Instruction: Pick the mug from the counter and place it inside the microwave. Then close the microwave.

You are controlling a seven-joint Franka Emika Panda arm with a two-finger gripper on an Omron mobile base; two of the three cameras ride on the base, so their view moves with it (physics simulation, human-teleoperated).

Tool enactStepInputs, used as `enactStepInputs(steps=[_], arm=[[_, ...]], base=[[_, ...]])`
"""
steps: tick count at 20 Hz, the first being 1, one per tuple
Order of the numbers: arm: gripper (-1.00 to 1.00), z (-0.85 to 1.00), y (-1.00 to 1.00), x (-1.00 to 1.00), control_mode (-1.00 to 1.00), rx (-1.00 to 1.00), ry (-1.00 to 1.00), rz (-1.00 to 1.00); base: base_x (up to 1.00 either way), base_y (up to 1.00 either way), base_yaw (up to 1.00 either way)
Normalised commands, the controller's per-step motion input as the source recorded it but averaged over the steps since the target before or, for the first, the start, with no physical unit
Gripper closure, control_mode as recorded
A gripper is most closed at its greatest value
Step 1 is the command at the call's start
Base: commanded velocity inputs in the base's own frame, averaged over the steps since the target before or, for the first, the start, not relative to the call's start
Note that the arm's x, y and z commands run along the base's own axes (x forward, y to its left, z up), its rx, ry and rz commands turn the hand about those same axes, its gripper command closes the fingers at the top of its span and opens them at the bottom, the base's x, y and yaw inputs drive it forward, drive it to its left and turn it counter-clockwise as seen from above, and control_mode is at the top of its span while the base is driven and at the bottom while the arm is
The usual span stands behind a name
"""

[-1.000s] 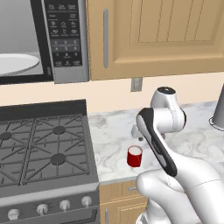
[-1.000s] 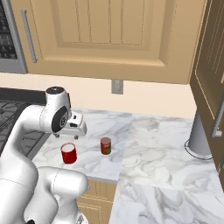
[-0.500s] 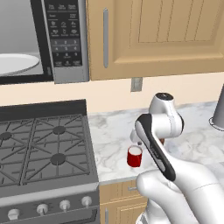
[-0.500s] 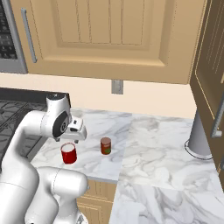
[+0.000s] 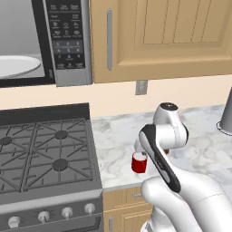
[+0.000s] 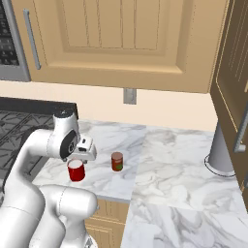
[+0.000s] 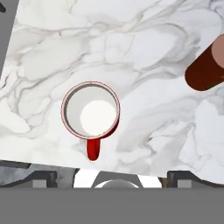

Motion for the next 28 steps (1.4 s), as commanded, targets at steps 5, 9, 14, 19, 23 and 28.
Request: enactStepInputs(steps=[5, 9, 14, 19, 23, 28], arm=[[-1.0, -0.12, 0.13, -0.05, -1.0, 0.0, 0.0, 0.0], [-1.0, -0.1, 0.17, -0.08, -1.0, 0.0, 0.0, 0.0], [-1.0, -0.16, 0.12, -0.01, -1.0, 0.0, 0.0, 0.0], [-1.0, -0.26, 0.03, 0.0, -1.0, 0.0, 0.0, 0.0], [-1.0, -0.24, 0.01, 0.0, -1.0, 0.0, 0.0, 0.0], [-1.0, -0.18, 0.0, 0.0, -1.0, 0.0, 0.0, 0.0]], base=[[0.0, 0.0, 0.0], [0.0, 0.0, 0.0], [0.0, 0.0, 0.0], [0.0, 0.0, 0.0], [0.0, 0.0, 0.0], [0.0, 0.0, 0.0]])
